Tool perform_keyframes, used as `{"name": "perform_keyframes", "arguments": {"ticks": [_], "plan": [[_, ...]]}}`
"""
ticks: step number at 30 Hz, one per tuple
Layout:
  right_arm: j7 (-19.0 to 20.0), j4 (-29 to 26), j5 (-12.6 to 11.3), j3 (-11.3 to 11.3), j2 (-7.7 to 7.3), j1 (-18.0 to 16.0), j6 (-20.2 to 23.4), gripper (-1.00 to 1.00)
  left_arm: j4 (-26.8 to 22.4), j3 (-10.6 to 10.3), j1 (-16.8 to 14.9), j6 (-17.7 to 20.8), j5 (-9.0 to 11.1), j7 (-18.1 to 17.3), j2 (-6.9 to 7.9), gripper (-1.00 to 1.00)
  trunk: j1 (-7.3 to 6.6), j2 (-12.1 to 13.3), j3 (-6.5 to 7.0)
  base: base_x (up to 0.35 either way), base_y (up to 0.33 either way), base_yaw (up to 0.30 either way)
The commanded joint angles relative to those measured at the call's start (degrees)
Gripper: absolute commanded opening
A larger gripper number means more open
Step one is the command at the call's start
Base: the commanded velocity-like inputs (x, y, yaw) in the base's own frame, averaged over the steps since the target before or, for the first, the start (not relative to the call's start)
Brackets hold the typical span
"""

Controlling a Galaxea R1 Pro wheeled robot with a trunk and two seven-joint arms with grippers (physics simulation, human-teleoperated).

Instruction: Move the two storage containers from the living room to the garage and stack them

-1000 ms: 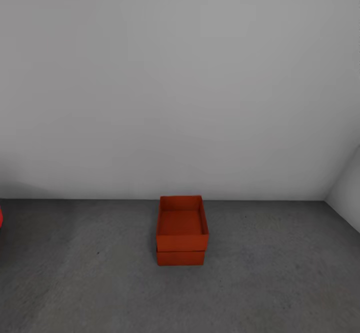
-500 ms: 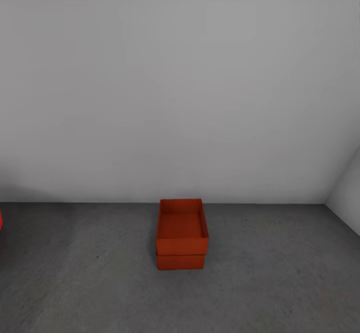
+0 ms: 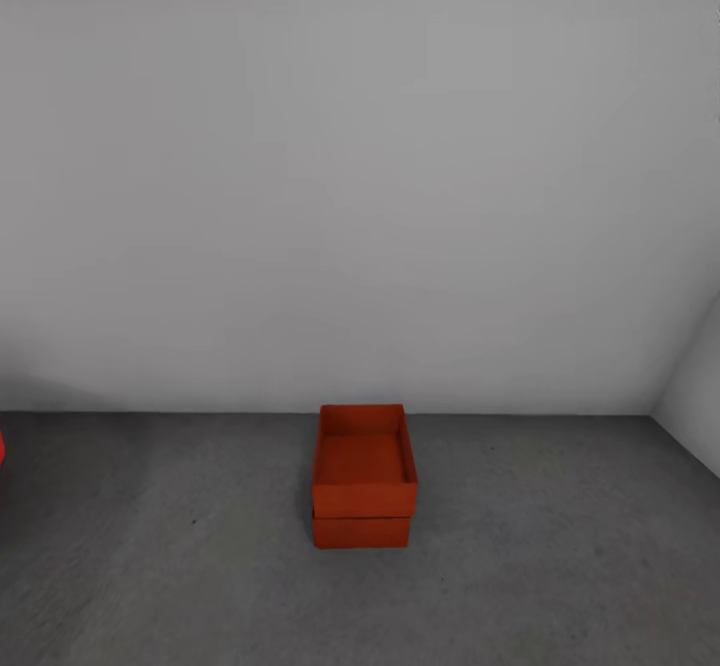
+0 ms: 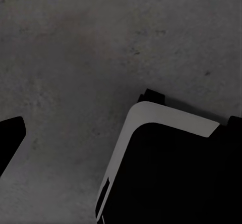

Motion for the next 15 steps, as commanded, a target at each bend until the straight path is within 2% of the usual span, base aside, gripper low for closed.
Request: {"name": "perform_keyframes", "arguments": {"ticks": [1, 15], "plan": [[0.13, 0.19, -0.01, 0.27, -0.01, -0.08, -0.35, 1.0, -0.01, -0.49, -0.03, -0.11, 0.48, 0.16, 0.0, 1.0, 0.01, -0.06, 0.01, 0.0, 0.0, 0.0], [0.12, 0.19, -0.01, 0.27, -0.08, -0.08, -0.35, 1.0, -0.01, -0.49, -0.03, -0.11, 0.48, 0.16, 0.0, 1.0, 0.01, -0.06, 1.29, 0.0, 0.0, 0.0]]}}
